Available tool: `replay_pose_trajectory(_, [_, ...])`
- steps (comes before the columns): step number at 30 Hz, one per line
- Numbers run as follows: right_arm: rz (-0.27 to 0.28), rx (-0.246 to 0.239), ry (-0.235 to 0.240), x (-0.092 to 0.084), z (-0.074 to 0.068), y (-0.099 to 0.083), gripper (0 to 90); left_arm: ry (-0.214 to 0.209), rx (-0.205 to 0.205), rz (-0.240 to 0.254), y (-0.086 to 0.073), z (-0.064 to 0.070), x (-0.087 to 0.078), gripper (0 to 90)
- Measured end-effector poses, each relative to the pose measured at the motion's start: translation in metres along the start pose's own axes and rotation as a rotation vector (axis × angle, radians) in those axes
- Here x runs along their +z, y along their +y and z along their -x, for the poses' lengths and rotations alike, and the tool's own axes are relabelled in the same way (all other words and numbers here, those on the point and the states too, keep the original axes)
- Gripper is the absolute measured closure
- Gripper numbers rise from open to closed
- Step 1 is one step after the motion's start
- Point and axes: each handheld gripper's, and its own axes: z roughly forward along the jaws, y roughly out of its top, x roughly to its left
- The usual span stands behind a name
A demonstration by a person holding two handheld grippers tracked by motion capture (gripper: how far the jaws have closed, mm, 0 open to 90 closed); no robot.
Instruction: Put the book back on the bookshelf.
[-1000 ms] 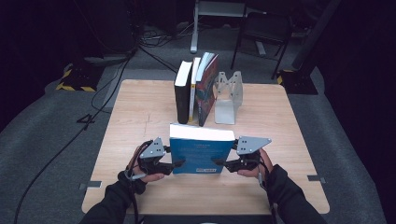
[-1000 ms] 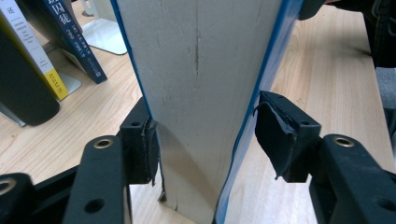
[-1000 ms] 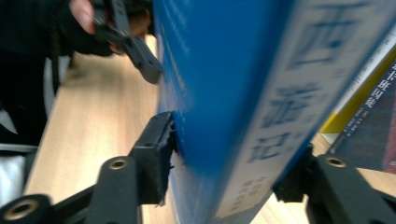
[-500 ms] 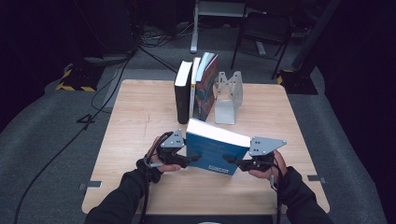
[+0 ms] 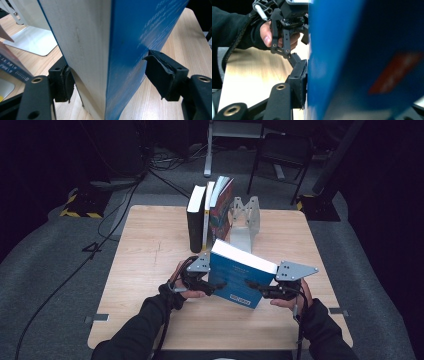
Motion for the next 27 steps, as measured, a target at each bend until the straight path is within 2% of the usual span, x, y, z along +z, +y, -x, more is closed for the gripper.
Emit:
replay_pose_trajectory(2, [-0.001,-0.001,-0.019,-0.001,-0.001,0.002,51.6,0.000,-0.001,0.002,0.001,0.000,0.002,26.0])
replay_pose_trajectory(6, [0.015,0.028,-0.039,-0.005,-0.001,0.008,52.0,0.000,0.003,0.002,0.003,0.000,0.006,23.5])
replay_pose_trajectory(10, [0.029,0.035,-0.030,-0.007,-0.001,0.013,54.6,-0.003,-0.003,0.006,0.003,0.000,0.008,20.9])
replay_pose_trajectory(16, [-0.008,0.050,-0.007,-0.007,-0.002,0.019,59.1,0.005,-0.020,-0.005,0.001,0.003,0.005,20.2])
replay_pose_trajectory(19, [-0.022,0.038,-0.005,-0.008,-0.007,0.021,60.1,0.022,-0.024,-0.040,-0.004,0.003,0.000,22.3])
replay_pose_trajectory(21, [-0.024,0.038,-0.004,-0.008,-0.007,0.021,60.3,0.069,-0.024,-0.097,-0.011,0.006,-0.005,22.5])
replay_pose_trajectory(24, [-0.026,0.045,-0.012,-0.008,-0.007,0.021,60.5,0.064,-0.038,-0.121,-0.023,0.008,-0.017,22.3])
replay_pose_trajectory(27, [-0.030,0.047,-0.019,-0.009,-0.007,0.021,60.6,0.099,-0.063,-0.148,-0.038,0.010,-0.029,19.4])
